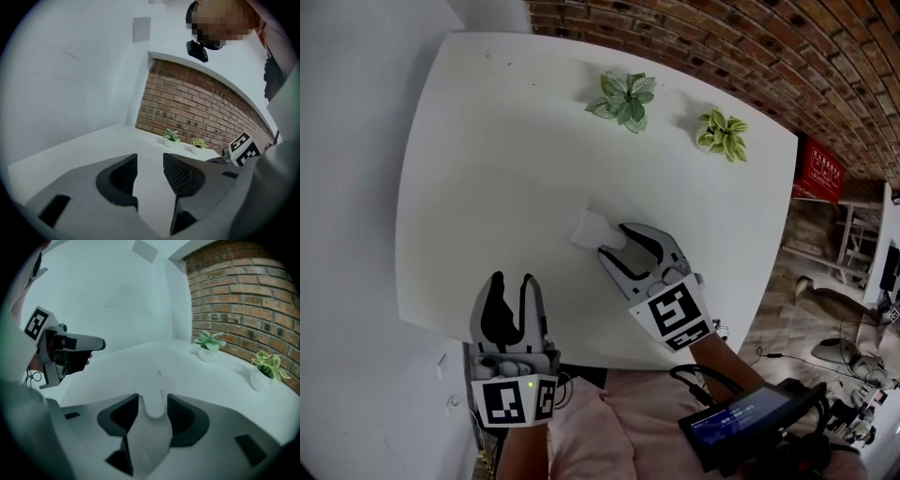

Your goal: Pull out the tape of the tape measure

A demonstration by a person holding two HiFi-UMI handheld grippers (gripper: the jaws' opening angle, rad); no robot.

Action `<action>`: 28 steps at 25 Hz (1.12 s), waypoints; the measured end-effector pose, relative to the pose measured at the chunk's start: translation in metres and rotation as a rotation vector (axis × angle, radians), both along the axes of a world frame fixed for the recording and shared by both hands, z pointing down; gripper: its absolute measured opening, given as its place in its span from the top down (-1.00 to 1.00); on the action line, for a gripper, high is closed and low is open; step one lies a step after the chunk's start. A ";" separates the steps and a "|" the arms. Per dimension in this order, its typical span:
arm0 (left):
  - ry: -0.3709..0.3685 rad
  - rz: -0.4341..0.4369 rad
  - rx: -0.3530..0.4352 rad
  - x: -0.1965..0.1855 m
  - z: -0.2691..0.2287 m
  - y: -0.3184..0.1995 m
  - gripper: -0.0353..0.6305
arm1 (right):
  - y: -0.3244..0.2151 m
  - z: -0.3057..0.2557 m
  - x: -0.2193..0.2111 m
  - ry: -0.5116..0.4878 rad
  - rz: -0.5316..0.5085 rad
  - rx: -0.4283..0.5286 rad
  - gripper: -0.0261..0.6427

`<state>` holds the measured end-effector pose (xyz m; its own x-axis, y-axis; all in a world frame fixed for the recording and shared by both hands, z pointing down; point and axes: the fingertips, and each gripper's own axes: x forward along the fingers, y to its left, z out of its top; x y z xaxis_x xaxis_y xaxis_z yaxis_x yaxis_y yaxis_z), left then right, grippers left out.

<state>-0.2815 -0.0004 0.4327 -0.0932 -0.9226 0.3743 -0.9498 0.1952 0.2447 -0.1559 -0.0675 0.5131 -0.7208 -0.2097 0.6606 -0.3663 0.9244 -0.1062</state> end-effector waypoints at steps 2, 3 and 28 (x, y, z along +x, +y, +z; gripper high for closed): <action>0.008 0.006 -0.008 -0.001 0.004 -0.001 0.36 | 0.000 0.005 0.000 0.017 0.001 -0.010 0.35; 0.011 0.009 -0.011 -0.002 0.006 -0.002 0.36 | 0.000 0.007 0.000 0.026 -0.002 -0.009 0.35; 0.093 0.147 0.120 0.045 -0.077 -0.017 0.28 | 0.011 -0.124 0.008 -0.172 0.055 0.255 0.52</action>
<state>-0.2363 -0.0170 0.3553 0.0750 -0.9623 0.2615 -0.9382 0.0208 0.3454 -0.1476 -0.0568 0.3891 -0.8003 -0.3951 0.4509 -0.4134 0.9084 0.0623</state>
